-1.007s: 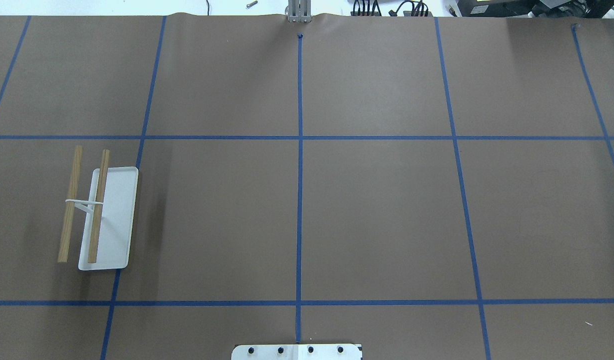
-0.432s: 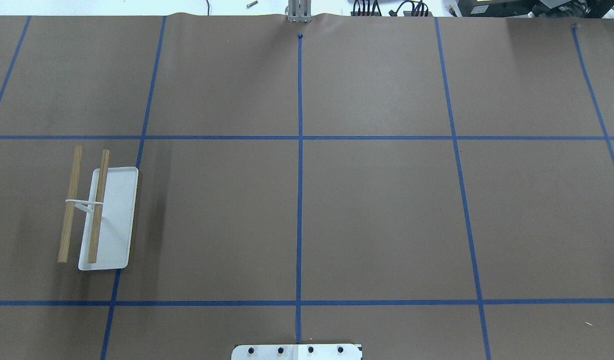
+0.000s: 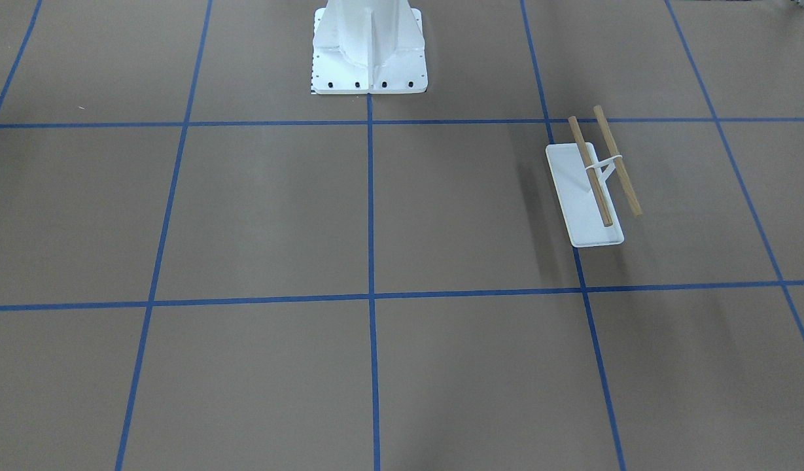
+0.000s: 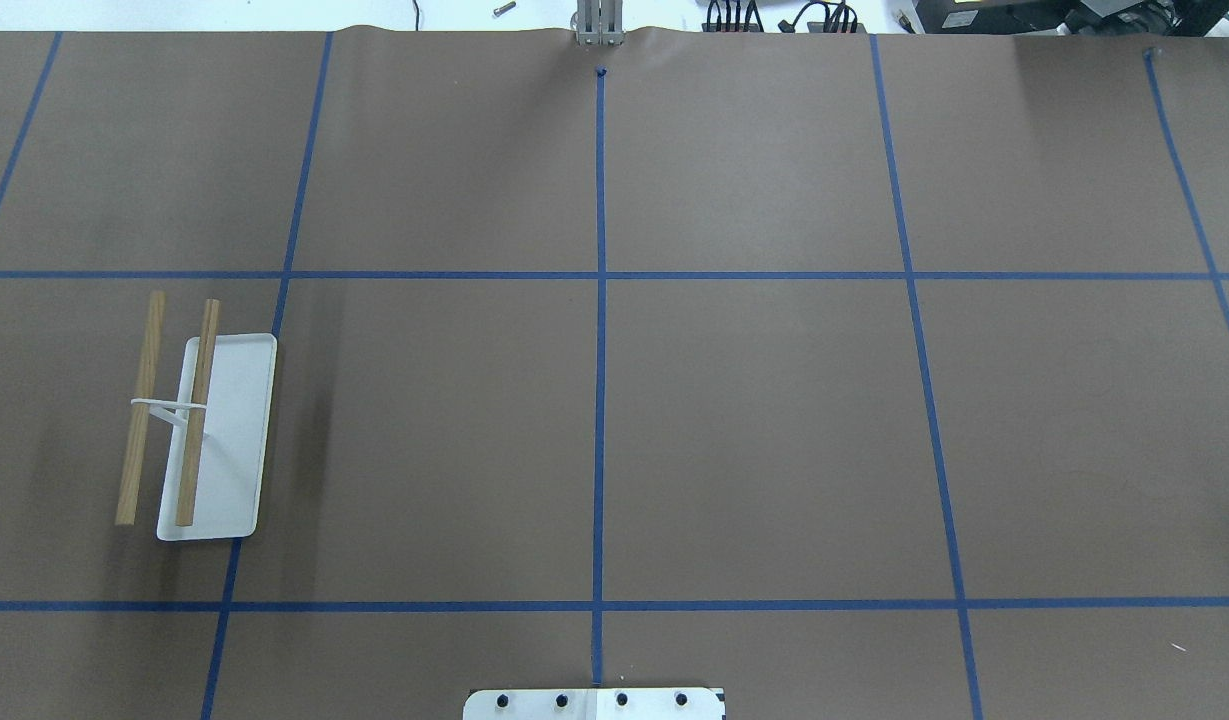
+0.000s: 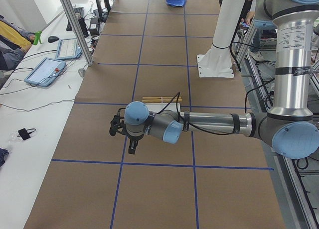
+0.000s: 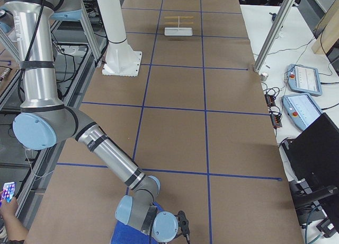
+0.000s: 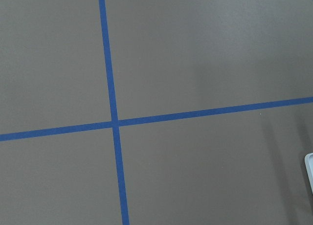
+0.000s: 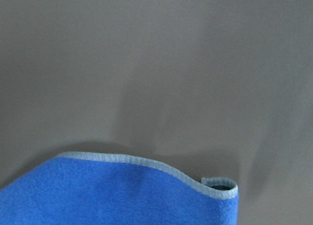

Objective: Hang towel on rack

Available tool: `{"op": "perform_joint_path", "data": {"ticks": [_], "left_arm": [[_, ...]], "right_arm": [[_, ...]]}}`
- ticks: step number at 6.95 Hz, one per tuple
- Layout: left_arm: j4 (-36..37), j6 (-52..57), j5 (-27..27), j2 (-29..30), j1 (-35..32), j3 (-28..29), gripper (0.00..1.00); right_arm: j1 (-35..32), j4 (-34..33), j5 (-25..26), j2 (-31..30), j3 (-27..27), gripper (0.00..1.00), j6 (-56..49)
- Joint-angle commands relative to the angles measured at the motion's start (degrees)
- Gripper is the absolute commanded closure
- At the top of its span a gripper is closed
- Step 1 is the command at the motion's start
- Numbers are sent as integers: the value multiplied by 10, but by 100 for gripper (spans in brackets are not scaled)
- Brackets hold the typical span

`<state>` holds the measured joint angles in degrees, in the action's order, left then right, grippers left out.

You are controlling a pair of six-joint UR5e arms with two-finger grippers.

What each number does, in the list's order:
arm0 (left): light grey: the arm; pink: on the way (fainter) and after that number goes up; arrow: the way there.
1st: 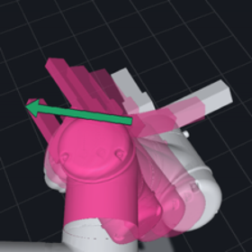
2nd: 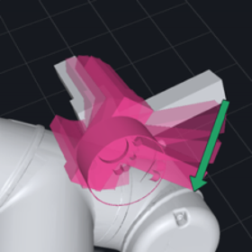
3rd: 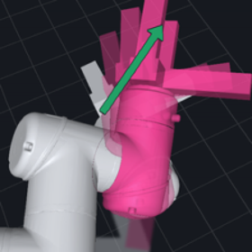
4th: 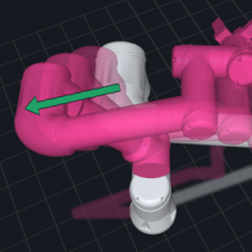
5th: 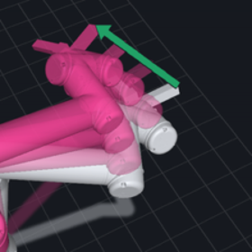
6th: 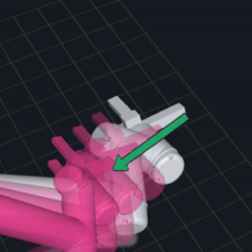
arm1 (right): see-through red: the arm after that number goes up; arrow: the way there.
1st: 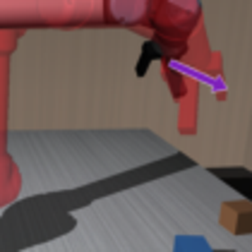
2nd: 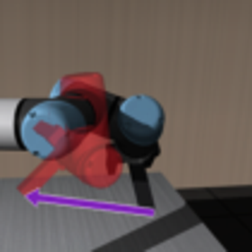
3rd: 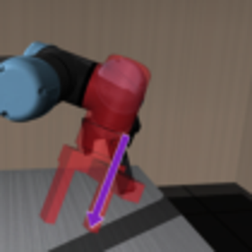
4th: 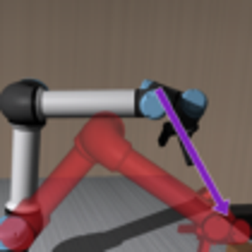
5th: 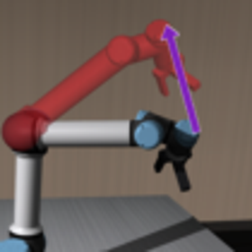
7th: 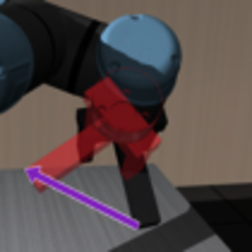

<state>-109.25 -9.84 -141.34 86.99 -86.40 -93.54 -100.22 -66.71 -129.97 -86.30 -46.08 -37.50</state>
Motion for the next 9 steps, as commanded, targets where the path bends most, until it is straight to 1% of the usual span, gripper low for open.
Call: {"op": "perform_joint_path", "data": {"ticks": [1,2,3,4,5,7,9], "left_arm": [[0,1,1,-1,0,1,2],[0,2,0,-1,0,5,2],[0,2,0,-1,0,6,2],[0,2,0,-2,0,5,2],[-1,2,-1,-3,0,5,2],[-1,3,-1,-4,0,5,2],[-1,3,-3,-5,0,5,2]], "right_arm": [[-1,8,18,4,15,5,0],[-1,8,19,22,41,6,0],[0,7,18,50,76,10,1],[0,6,19,65,92,18,1],[0,5,18,66,94,26,6],[0,6,10,67,114,28,9],[1,6,9,67,118,29,7]]}}
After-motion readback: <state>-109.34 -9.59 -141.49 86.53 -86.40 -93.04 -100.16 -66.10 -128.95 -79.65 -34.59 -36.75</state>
